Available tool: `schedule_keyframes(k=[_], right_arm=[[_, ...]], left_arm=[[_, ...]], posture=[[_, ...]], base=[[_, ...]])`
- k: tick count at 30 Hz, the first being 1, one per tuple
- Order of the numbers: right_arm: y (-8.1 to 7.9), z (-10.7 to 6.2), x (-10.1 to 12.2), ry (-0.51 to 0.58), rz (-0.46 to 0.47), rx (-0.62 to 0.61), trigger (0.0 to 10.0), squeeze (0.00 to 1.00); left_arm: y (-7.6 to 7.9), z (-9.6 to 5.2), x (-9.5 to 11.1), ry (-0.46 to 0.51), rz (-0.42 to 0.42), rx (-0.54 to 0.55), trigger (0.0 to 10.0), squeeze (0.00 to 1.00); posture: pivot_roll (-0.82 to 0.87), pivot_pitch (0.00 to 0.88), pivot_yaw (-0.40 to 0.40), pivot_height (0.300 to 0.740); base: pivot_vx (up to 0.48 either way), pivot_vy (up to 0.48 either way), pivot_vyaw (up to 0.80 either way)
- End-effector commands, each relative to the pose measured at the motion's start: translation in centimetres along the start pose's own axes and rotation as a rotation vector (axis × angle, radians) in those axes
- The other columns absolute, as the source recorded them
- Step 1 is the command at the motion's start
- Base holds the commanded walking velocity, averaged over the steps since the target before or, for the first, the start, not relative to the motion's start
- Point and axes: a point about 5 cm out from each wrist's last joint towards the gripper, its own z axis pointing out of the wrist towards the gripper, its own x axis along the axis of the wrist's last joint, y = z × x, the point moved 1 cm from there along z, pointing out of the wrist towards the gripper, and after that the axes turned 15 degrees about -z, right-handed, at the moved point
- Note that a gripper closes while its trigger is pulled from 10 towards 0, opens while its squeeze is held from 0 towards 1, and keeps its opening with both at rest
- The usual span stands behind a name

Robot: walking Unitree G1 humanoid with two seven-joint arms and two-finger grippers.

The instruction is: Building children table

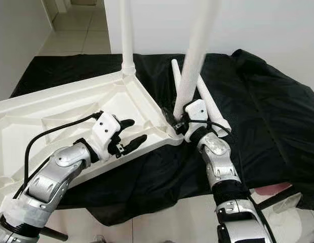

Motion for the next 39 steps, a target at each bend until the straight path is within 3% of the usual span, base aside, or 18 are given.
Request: schedule_keyframes(k=[1, 7, 9, 19, 35, 39], right_arm=[[-1.8, -1.2, -2.6, -0.121, 0.014, 0.082, 10.0, 0.0], [-2.0, -1.4, -3.2, -0.149, 0.018, 0.11, 10.0, 0.0], [-1.6, -1.3, -3.4, -0.146, 0.131, 0.079, 10.0, 0.0], [-0.8, -1.1, -4.5, -0.195, 0.293, -0.042, 10.0, 0.0], [-1.2, -1.0, -5.9, -0.294, 0.415, -0.157, 10.0, 0.0], [-2.2, -0.8, -6.1, -0.316, 0.452, -0.178, 10.0, 0.0]], left_arm=[[0.2, 0.0, -0.4, -0.029, -0.005, -0.033, 10.0, 0.0], [0.1, 0.0, -0.3, -0.028, -0.004, -0.033, 10.0, 0.0], [0.1, 0.0, -0.3, -0.029, -0.003, -0.031, 10.0, 0.0], [0.0, -0.1, -0.3, -0.028, -0.002, -0.025, 10.0, 0.0], [0.1, -0.2, -0.3, -0.03, -0.005, -0.025, 10.0, 0.0], [0.1, -0.3, -0.4, -0.032, -0.004, -0.023, 10.0, 0.0]], posture=[[-0.03, 0.035, -0.014, 0.74], [-0.03, 0.034, -0.014, 0.74], [-0.03, 0.034, -0.014, 0.74], [-0.02, 0.035, -0.02, 0.74], [-0.02, 0.04, -0.017, 0.74], [-0.02, 0.042, -0.017, 0.74]], base=[[0.0, 0.0, 0.0], [0.0, 0.0, 0.0], [0.0, 0.0, 0.0], [0.0, 0.0, 0.0], [0.0, 0.0, 0.0], [0.0, 0.0, 0.0]])
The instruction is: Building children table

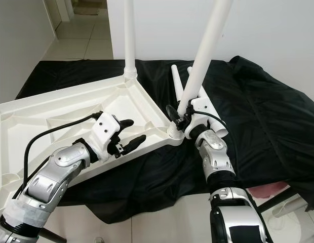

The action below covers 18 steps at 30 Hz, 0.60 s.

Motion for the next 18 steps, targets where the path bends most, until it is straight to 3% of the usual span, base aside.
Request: schedule_keyframes(k=[1, 3, 8, 10, 12, 14, 18], right_arm=[[-1.1, -1.8, -4.5, -0.206, 0.084, -0.006, 10.0, 0.0], [-1.2, -1.7, -4.7, -0.23, 0.141, -0.03, 10.0, 0.0], [-1.4, -1.6, -4.7, -0.237, 0.147, -0.025, 10.0, 0.0], [-1.6, -1.5, -4.1, -0.212, 0.053, -0.004, 10.0, 0.0], [-1.6, -1.5, -4.1, -0.212, 0.053, -0.004, 10.0, 0.0], [-2.2, -1.4, -3.2, -0.157, -0.036, 0.035, 10.0, 0.0], [-3.2, -1.3, -2.1, -0.094, -0.069, 0.075, 10.0, 0.0]], left_arm=[[0.2, -0.2, -0.2, -0.02, -0.003, -0.03, 10.0, 0.0], [0.2, -0.2, -0.2, -0.021, -0.004, -0.031, 10.0, 0.0], [0.2, -0.2, -0.2, -0.023, -0.004, -0.032, 10.0, 0.0], [0.2, -0.2, -0.2, -0.022, -0.004, -0.032, 10.0, 0.0], [0.2, -0.2, -0.2, -0.022, -0.004, -0.032, 10.0, 0.0], [0.1, -0.2, -0.2, -0.021, -0.004, -0.03, 10.0, 0.0], [0.1, -0.2, -0.2, -0.021, -0.005, -0.028, 10.0, 0.0]], posture=[[-0.02, 0.042, -0.017, 0.74], [-0.02, 0.046, -0.015, 0.74], [-0.02, 0.047, -0.013, 0.74], [-0.02, 0.047, -0.013, 0.74], [-0.02, 0.047, -0.013, 0.74], [-0.02, 0.047, -0.015, 0.74], [-0.02, 0.047, -0.015, 0.74]], base=[[0.0, 0.0, 0.0], [0.0, 0.0, 0.0], [0.0, 0.0, 0.0], [0.0, 0.0, 0.0], [0.0, 0.0, 0.0], [0.0, 0.0, 0.0], [0.0, 0.0, 0.0]])
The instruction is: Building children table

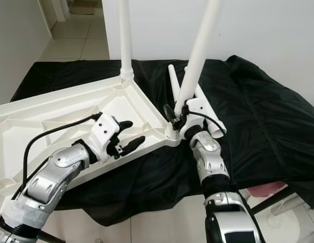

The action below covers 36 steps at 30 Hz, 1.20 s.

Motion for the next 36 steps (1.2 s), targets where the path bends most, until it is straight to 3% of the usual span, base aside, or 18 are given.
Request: schedule_keyframes(k=[1, 7, 9, 13, 14, 15, 19, 21, 22, 24, 25, 26, 27, 28, 36], right_arm=[[-2.3, -0.9, -1.7, -0.082, -0.001, 0.09, 10.0, 0.0], [-1.9, -0.9, -0.3, -0.018, -0.01, 0.086, 10.0, 0.0], [-0.4, -0.8, 2.5, 0.095, -0.016, 0.076, 10.0, 0.0], [0.3, -0.8, 3.4, 0.127, -0.04, 0.072, 10.0, 0.0], [0.9, -0.8, 4.4, 0.154, -0.052, 0.072, 10.0, 0.0], [1.5, -0.9, 5.3, 0.178, -0.068, 0.075, 10.0, 0.0], [1.9, -1.0, 6.1, 0.197, -0.083, 0.08, 10.0, 0.0], [2.5, -1.1, 7.3, 0.225, -0.102, 0.111, 10.0, 0.0], [2.6, -1.1, 7.6, 0.23, -0.105, 0.129, 10.0, 0.0], [2.6, -1.1, 7.7, 0.232, -0.106, 0.141, 10.0, 0.0], [2.6, -1.1, 7.7, 0.224, -0.118, 0.161, 10.0, 0.0], [2.3, -1.1, 7.5, 0.203, -0.13, 0.203, 10.0, 0.0], [2.3, -1.1, 7.5, 0.203, -0.13, 0.203, 10.0, 0.0], [1.9, -1.1, 7.3, 0.173, -0.149, 0.269, 10.0, 0.0], [1.1, -1.0, 6.8, 0.123, -0.155, 0.349, 10.0, 0.0]], left_arm=[[0.2, -0.1, 0.0, -0.013, -0.003, -0.033, 10.0, 0.0], [0.2, -0.1, 0.1, -0.011, -0.004, -0.035, 10.0, 0.0], [0.1, 0.1, 0.3, -0.006, 0.005, -0.049, 10.0, 0.0], [-0.1, 0.2, 0.4, -0.003, -0.02, -0.061, 10.0, 0.0], [-0.1, 0.4, 0.8, 0.012, -0.037, -0.082, 10.0, 0.82], [-0.2, 0.4, 1.3, 0.025, -0.075, -0.107, 10.0, 1.0], [-0.1, 0.5, 1.7, 0.036, -0.09, -0.133, 10.0, 1.0], [0.0, 0.9, 3.7, 0.101, -0.104, -0.186, 10.0, 1.0], [0.2, 1.2, 4.8, 0.135, -0.109, -0.208, 10.0, 0.91], [0.3, 1.4, 5.5, 0.157, -0.114, -0.222, 10.0, 0.91], [0.6, 1.5, 6.2, 0.181, -0.134, -0.248, 10.0, 0.0], [0.9, 1.7, 7.5, 0.231, -0.167, -0.291, 10.0, 0.0], [0.9, 1.7, 7.5, 0.231, -0.167, -0.291, 10.0, 0.0], [1.4, 1.8, 9.3, 0.288, -0.205, -0.361, 10.0, 0.0], [3.0, 1.7, 11.4, 0.326, -0.187, -0.534, 10.0, 0.0]], posture=[[-0.03, 0.05, -0.014, 0.74], [-0.03, 0.055, -0.012, 0.74], [-0.03, 0.06, -0.015, 0.74], [-0.03, 0.059, -0.02, 0.74], [-0.03, 0.06, -0.022, 0.74], [-0.04, 0.059, -0.022, 0.74], [-0.04, 0.059, -0.022, 0.74], [-0.04, 0.058, -0.031, 0.74], [-0.04, 0.059, -0.03, 0.74], [-0.04, 0.059, -0.03, 0.74], [-0.04, 0.057, -0.034, 0.74], [-0.04, 0.058, -0.033, 0.74], [-0.04, 0.058, -0.033, 0.74], [-0.04, 0.057, -0.033, 0.74], [-0.03, 0.051, -0.034, 0.74]], base=[[0.0, 0.0, 0.0], [0.0, 0.0, 0.0], [0.0, 0.0, 0.0], [0.0, 0.0, 0.0], [0.0, 0.0, 0.0], [0.0, 0.0, 0.0], [0.0, 0.0, 0.0], [0.0, 0.0, 0.0], [0.0, 0.0, 0.0], [0.0, 0.0, 0.0], [0.0, 0.0, 0.0], [0.0, 0.0, 0.0], [0.0, 0.0, 0.0], [0.0, 0.0, 0.0], [0.0, 0.0, 0.0]])
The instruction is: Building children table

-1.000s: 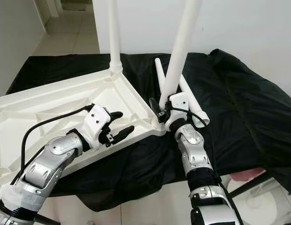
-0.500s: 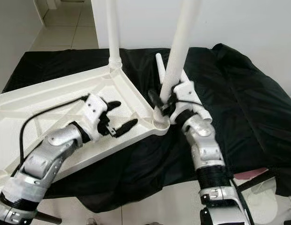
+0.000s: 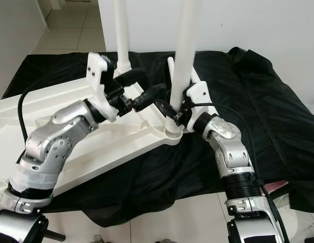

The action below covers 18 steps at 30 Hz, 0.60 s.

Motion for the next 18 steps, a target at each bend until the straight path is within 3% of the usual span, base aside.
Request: schedule_keyframes(k=[1, 8, 11, 18], right_arm=[[-0.1, 0.2, 0.4, -0.004, -0.008, 0.03, 10.0, 0.0], [-0.6, 0.3, -0.2, -0.046, -0.01, 0.067, 10.0, 0.0], [-1.5, 0.5, -0.3, -0.073, -0.024, 0.158, 10.0, 0.0], [-2.3, 0.6, -0.2, -0.083, -0.033, 0.225, 10.0, 0.0]], left_arm=[[2.2, 0.2, 0.1, -0.059, 0.011, -0.285, 10.0, 0.0], [2.4, 0.9, 0.4, -0.068, 0.039, -0.304, 10.0, 0.0], [1.9, 2.7, 1.0, -0.088, 0.064, -0.28, 10.0, 0.0], [1.1, 4.0, 1.2, -0.12, 0.064, -0.22, 10.0, 0.0]], posture=[[-0.03, 0.051, -0.034, 0.74], [-0.03, 0.052, -0.031, 0.74], [-0.03, 0.052, -0.028, 0.74], [-0.04, 0.051, -0.018, 0.74]], base=[[0.0, 0.0, 0.0], [0.0, 0.0, 0.0], [0.0, 0.0, 0.0], [0.0, 0.0, 0.0]])
